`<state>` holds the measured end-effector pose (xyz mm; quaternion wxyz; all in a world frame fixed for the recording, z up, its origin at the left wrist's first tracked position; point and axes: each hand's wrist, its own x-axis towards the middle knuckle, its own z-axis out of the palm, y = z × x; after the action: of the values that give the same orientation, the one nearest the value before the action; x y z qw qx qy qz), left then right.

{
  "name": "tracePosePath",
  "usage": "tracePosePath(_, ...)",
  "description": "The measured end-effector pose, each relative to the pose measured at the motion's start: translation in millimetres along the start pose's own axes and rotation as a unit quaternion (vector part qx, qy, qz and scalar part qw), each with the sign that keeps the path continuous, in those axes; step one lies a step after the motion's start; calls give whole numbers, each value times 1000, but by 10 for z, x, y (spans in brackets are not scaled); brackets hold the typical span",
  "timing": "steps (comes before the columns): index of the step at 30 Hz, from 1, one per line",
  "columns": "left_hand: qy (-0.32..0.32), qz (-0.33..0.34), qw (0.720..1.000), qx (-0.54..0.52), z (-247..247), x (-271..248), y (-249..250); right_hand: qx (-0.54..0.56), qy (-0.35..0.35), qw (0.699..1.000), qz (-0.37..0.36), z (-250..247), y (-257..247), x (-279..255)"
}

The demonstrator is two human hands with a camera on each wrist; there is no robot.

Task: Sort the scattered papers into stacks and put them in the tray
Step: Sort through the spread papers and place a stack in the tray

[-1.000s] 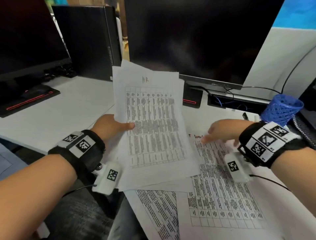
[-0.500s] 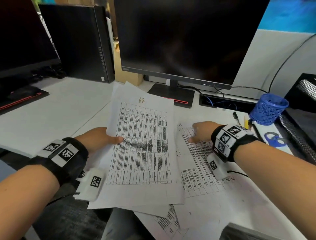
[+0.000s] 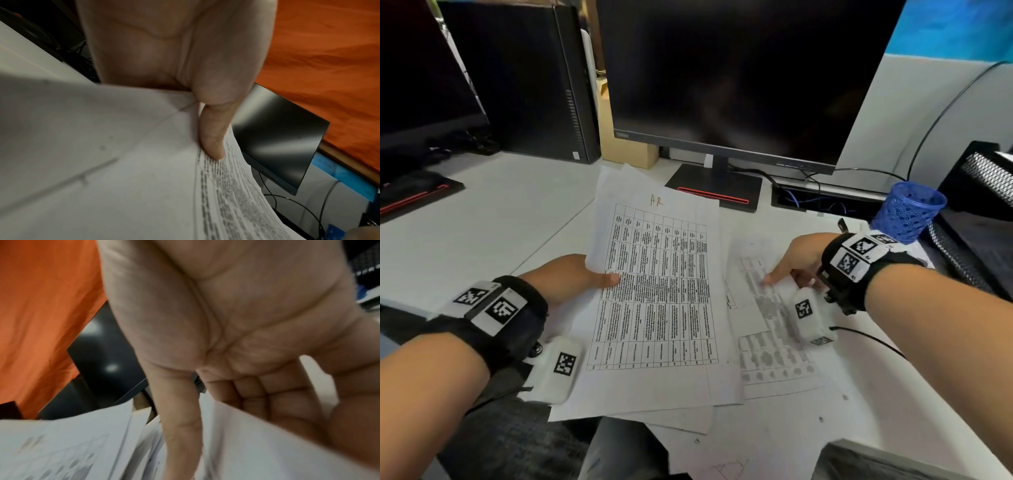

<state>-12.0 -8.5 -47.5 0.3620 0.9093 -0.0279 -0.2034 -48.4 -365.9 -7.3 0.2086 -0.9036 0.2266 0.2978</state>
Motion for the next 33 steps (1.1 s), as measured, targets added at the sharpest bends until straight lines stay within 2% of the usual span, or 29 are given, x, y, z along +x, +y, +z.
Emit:
tracePosePath(4,1,-4,1000,5,8,-5,23,-2,-16,1000,-11,109,-126,60)
tracePosePath(9,-10,-2,1000,-20,-5,4,10,115,-62,991,-14,143,-158,152)
tracePosePath(11,-11,-2,1000,-22,-9,-7,12,126,-75,989,-12,136,-143,277)
tracePosePath(17,-19,4,999,-47,-3,-39,63,123,13,990,-65,69,-51,242)
tracePosePath(21,-25,17,998,-62,-64,-47,33,63,131,989,-27,-238,99,76)
tracePosePath(26,-41,27,997,-65,-80,-5,-52,-30,183,982,38,-409,204,-68)
tracePosePath(29,-36,12,998,-46,-63,-43,17,14,144,989,40,-330,222,63)
tracePosePath(31,-33,5,998,-53,-27,-70,101,133,119,984,6,-257,203,247)
tracePosePath(33,-32,3,997,-64,16,-63,160,190,124,974,-20,-168,145,393)
